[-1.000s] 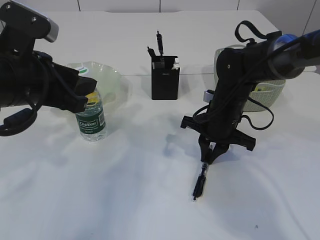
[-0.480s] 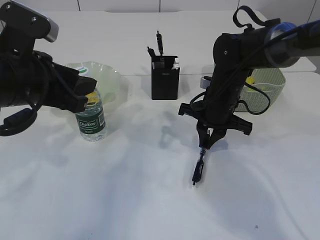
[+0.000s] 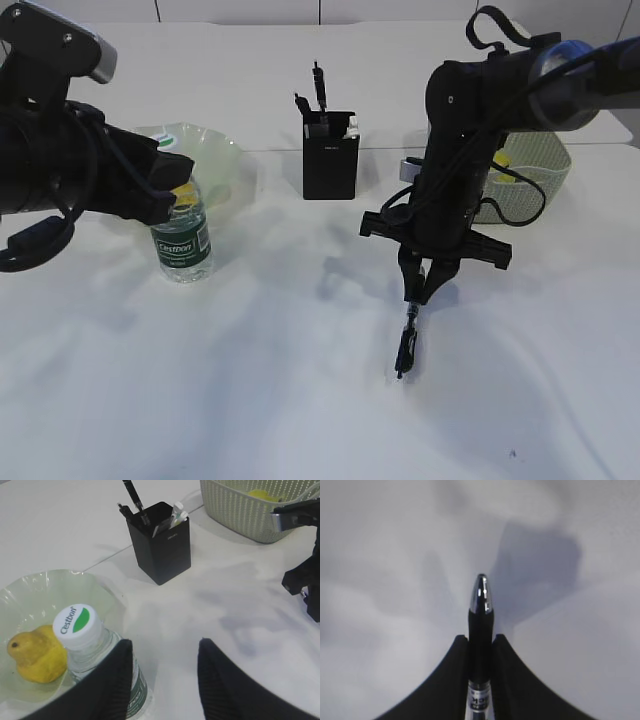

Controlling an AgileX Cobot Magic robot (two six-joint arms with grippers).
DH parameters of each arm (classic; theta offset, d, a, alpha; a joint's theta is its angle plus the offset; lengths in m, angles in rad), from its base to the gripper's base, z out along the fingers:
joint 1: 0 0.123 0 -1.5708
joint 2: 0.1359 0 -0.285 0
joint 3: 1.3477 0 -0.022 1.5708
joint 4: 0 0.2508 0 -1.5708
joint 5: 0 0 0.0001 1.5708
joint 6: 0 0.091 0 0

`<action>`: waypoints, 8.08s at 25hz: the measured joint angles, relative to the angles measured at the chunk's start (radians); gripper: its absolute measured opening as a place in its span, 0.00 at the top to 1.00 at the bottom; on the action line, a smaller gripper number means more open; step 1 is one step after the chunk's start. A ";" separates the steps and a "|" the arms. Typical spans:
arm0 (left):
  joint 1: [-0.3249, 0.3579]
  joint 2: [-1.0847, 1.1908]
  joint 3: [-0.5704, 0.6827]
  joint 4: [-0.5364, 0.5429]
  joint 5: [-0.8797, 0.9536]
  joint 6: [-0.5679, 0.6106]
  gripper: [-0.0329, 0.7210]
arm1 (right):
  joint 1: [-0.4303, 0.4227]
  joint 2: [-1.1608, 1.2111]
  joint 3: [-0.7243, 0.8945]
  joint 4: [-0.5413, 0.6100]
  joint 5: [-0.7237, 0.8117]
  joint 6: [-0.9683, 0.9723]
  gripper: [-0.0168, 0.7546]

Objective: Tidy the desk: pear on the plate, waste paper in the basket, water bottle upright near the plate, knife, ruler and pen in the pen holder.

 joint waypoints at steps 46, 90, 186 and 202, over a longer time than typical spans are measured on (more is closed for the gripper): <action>0.000 0.044 0.000 0.000 -0.033 0.000 0.55 | 0.000 0.000 -0.352 0.266 0.111 -0.143 0.87; 0.000 0.192 0.000 0.136 -0.120 0.002 0.55 | 0.000 0.000 -0.408 0.460 0.113 -0.180 0.87; 0.012 -0.067 0.463 -0.088 -0.870 0.024 0.46 | 0.000 -0.024 -0.408 0.632 0.115 -0.271 0.86; 0.012 0.212 0.466 0.029 -1.034 0.077 0.46 | -0.002 -0.037 -0.408 0.747 0.115 -0.278 0.86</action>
